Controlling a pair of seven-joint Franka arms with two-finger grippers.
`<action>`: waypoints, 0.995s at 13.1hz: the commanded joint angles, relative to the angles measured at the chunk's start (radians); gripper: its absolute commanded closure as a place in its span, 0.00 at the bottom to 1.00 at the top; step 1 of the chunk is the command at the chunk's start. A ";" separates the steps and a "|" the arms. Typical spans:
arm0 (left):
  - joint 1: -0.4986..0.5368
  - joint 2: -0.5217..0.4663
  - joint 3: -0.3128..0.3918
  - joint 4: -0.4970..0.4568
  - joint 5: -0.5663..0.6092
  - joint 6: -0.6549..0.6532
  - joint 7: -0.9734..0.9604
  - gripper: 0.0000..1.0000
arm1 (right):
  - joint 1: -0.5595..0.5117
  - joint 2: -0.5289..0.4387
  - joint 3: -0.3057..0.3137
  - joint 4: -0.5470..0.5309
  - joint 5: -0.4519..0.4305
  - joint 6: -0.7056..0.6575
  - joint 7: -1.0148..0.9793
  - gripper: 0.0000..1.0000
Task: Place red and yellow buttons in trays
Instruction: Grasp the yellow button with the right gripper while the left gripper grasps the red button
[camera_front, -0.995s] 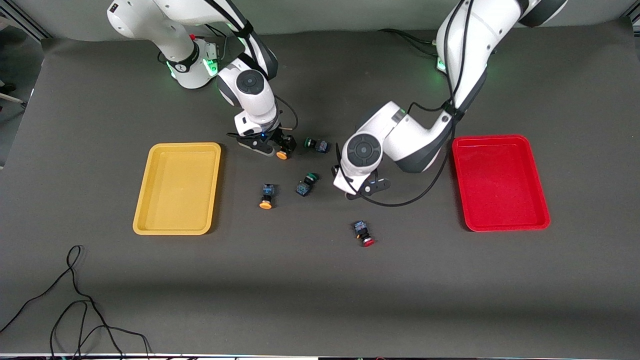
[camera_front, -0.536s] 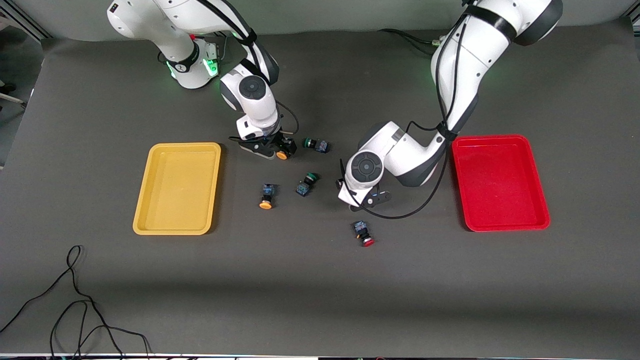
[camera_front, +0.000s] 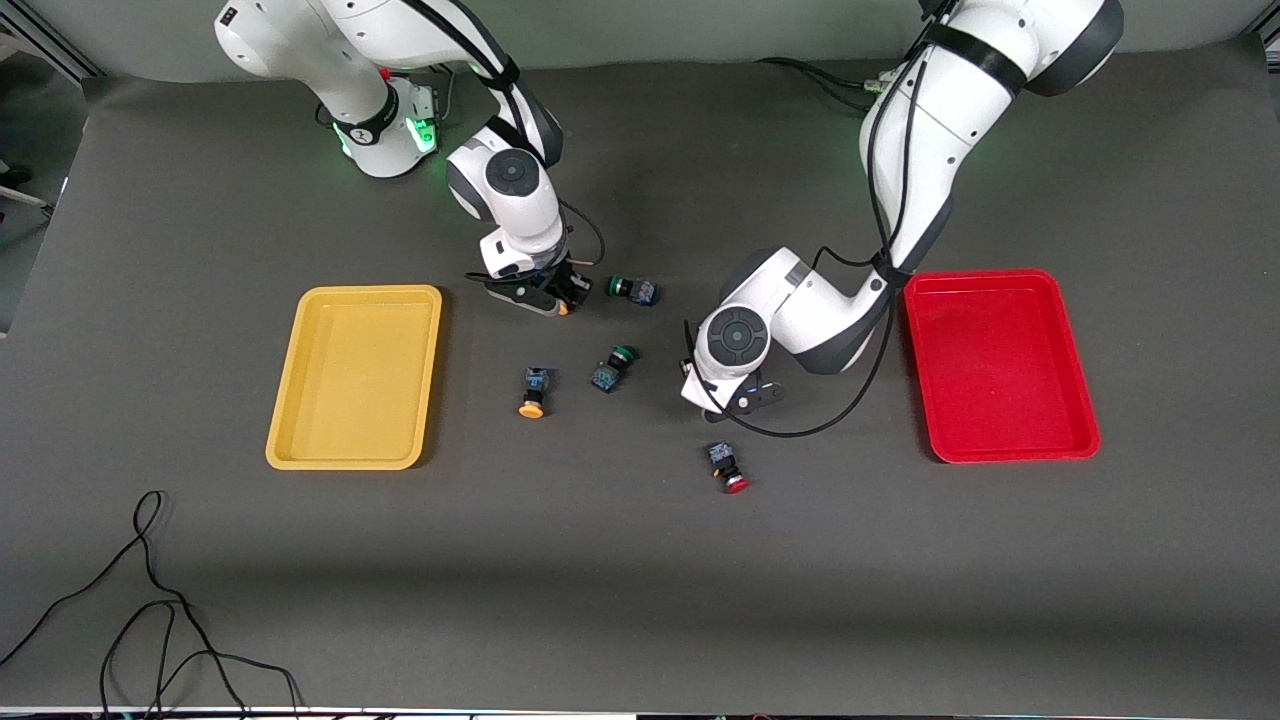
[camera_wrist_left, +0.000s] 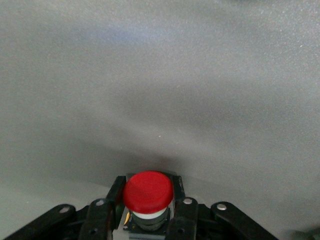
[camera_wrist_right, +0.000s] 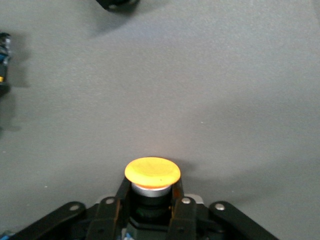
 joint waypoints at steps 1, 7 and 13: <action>0.015 -0.092 0.000 -0.011 0.010 -0.087 -0.018 1.00 | -0.001 -0.091 -0.015 0.027 0.003 -0.140 -0.044 0.82; 0.230 -0.368 -0.005 -0.049 0.010 -0.452 0.299 1.00 | -0.016 -0.237 -0.208 0.318 0.095 -0.746 -0.382 0.82; 0.502 -0.578 0.000 -0.429 0.010 -0.277 0.652 1.00 | -0.015 -0.273 -0.620 0.376 0.102 -0.854 -1.065 0.82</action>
